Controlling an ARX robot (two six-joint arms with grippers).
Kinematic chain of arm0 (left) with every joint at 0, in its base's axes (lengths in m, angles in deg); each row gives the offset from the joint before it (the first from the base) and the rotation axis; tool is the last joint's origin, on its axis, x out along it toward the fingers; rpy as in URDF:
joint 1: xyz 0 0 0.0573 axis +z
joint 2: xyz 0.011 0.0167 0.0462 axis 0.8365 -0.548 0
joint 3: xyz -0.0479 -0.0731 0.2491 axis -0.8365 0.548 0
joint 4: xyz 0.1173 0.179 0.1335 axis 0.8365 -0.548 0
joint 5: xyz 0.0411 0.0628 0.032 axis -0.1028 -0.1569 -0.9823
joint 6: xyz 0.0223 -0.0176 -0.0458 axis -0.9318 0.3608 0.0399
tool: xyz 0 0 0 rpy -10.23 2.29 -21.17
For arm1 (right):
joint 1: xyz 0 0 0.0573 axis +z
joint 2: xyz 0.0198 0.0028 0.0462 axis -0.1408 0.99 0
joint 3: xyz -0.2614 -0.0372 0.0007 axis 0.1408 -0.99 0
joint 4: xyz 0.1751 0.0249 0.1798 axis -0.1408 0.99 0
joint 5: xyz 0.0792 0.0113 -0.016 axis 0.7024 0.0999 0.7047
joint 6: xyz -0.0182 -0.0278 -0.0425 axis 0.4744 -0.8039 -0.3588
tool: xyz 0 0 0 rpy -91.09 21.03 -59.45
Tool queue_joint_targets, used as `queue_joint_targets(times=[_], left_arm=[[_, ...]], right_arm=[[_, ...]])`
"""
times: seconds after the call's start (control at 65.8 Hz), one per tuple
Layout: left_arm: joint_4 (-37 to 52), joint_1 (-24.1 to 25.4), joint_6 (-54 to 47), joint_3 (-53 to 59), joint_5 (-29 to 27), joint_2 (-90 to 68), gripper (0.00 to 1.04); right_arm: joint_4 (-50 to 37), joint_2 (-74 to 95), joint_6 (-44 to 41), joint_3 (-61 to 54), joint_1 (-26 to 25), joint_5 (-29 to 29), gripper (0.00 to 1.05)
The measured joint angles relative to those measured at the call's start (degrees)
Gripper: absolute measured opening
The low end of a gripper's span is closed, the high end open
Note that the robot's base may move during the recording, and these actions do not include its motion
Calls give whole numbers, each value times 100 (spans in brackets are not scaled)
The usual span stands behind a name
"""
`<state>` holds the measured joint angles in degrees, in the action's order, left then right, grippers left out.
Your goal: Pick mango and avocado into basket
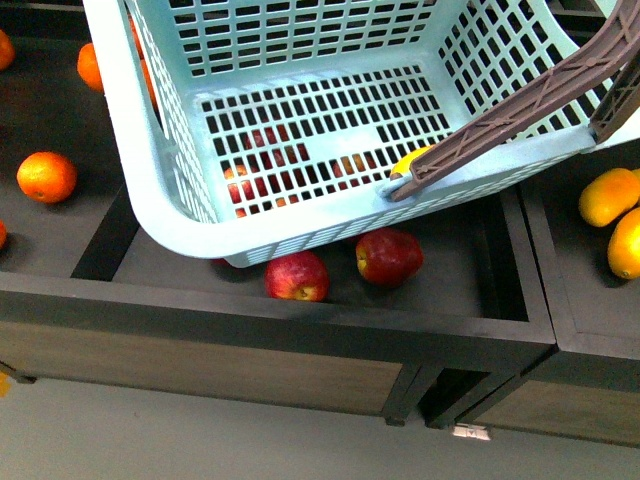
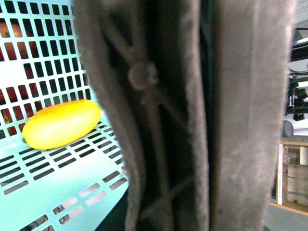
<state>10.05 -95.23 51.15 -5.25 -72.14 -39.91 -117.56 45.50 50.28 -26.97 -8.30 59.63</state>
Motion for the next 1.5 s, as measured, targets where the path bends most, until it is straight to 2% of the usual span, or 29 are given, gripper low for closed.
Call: queue_joint_targets(times=[0.182, 0.243, 0.395, 0.76, 1.109, 1.504], left_arm=[[0, 0, 2, 0, 2, 0, 15], [0, 0, 2, 0, 0, 0, 15], [0, 0, 2, 0, -4, 0, 15], [0, -83, 48, 0, 153, 0, 15], [2, 7, 7, 7, -61, 2, 15], [4, -7, 7, 13, 42, 4, 15]], right_arm=[[2, 0, 0, 0, 0, -2, 59], [2, 0, 0, 0, 0, 0, 74], [2, 0, 2, 0, 0, 0, 98], [2, -15, 2, 0, 0, -17, 96], [22, -17, 2, -26, 0, -2, 96], [22, -22, 0, -37, 0, 9, 96]])
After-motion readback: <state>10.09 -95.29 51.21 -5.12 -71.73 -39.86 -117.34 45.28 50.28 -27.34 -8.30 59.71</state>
